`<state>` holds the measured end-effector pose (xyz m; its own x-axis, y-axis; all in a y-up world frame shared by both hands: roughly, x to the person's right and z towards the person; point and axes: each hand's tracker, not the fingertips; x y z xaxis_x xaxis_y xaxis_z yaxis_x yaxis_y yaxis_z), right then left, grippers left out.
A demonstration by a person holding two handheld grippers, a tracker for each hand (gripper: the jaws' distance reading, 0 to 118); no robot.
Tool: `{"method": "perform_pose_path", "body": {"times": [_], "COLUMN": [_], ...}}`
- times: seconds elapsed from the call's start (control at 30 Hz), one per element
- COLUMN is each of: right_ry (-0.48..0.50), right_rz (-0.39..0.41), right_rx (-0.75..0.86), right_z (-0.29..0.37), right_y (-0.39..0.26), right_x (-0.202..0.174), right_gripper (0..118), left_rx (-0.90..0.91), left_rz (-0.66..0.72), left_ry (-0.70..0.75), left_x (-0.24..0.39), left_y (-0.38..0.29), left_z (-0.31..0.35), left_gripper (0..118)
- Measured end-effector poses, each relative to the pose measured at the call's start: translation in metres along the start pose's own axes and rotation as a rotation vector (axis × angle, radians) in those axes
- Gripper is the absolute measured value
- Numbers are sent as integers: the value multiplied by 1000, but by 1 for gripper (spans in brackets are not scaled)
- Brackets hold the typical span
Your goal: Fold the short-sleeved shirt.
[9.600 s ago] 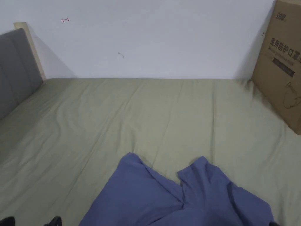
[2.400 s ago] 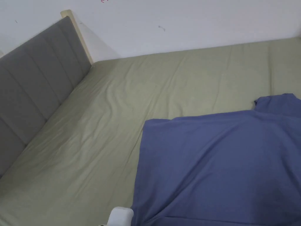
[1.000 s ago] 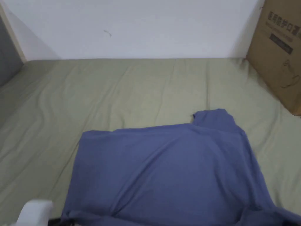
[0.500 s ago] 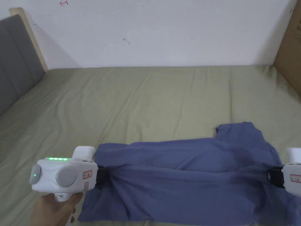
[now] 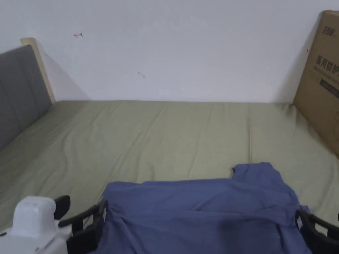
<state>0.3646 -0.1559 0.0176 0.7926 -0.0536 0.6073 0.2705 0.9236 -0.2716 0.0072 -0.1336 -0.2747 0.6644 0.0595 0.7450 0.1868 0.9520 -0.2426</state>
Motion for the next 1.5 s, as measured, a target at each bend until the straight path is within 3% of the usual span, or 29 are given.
{"method": "perform_pose_path", "body": {"times": [0.1,0.2,0.27,0.37,0.63,0.67,0.73,0.77,0.87,1.0,1.07,1.1,1.13,1.2,1.23,1.27,1.3,1.33,1.4,1.43,1.5], "right_ry": [-1,15,-22,-22,-11,-13,-11,-11,-13,-49,-69,-83,-89,-87,-92,-92,-74,-78,-75,-99,-156], "right_rz": [13,50,80,61,38,37,24,16,-3,-6,-13,-20,-32,-55,-61,-69,-79,-102,-186,-225,-255], "right_rx": [1,-24,-13,-8,-10,-14,-29,-37,-63,-115,-134,-142,-153,-173,-188,-220,-250,-267,-323,-345,-411], "right_z": [29,48,57,61,58,56,53,53,50,49,49,48,46,36,28,14,-2,-20,-65,-89,-136], "right_y": [-14,-25,-31,-33,-30,-31,-35,-38,-46,-56,-60,-62,-63,-63,-62,-61,-59,-59,-60,-61,-70], "right_x": [-23,-39,-49,-52,-44,-43,-39,-38,-31,-15,-7,-3,2,10,13,19,26,35,56,66,82], "right_gripper": [32,0,0,0,0,0,0,0,0,0,0,0,0,0,2,15,15,24,68,78,78], "left_rx": [-9,-16,-24,-37,-150,-176,-311,-372,-518,-657,-660,-646,-658,-664,-692,-697,-703,-697,-693,-693,-697], "left_rz": [-20,-35,-47,-65,115,148,224,244,336,306,221,148,105,115,85,74,61,68,80,85,112], "left_ry": [-9,-85,-43,-24,-31,-48,-44,-40,26,104,141,144,131,98,134,127,134,128,115,108,101], "left_x": [16,29,38,36,-7,-17,-34,-43,-60,-63,-51,-43,-35,-24,-21,-21,-23,-25,-29,-31,-36], "left_y": [-3,-8,-11,-16,-32,-39,-54,-66,-97,-131,-133,-130,-127,-126,-134,-133,-135,-134,-134,-135,-135], "left_z": [30,55,64,67,21,4,-42,-66,-127,-175,-177,-177,-175,-181,-185,-186,-186,-182,-186,-185,-185], "left_gripper": [0,0,0,0,2,18,68,71,71,68,57,43,3,3,3,3,3,3,3,3,3]}}
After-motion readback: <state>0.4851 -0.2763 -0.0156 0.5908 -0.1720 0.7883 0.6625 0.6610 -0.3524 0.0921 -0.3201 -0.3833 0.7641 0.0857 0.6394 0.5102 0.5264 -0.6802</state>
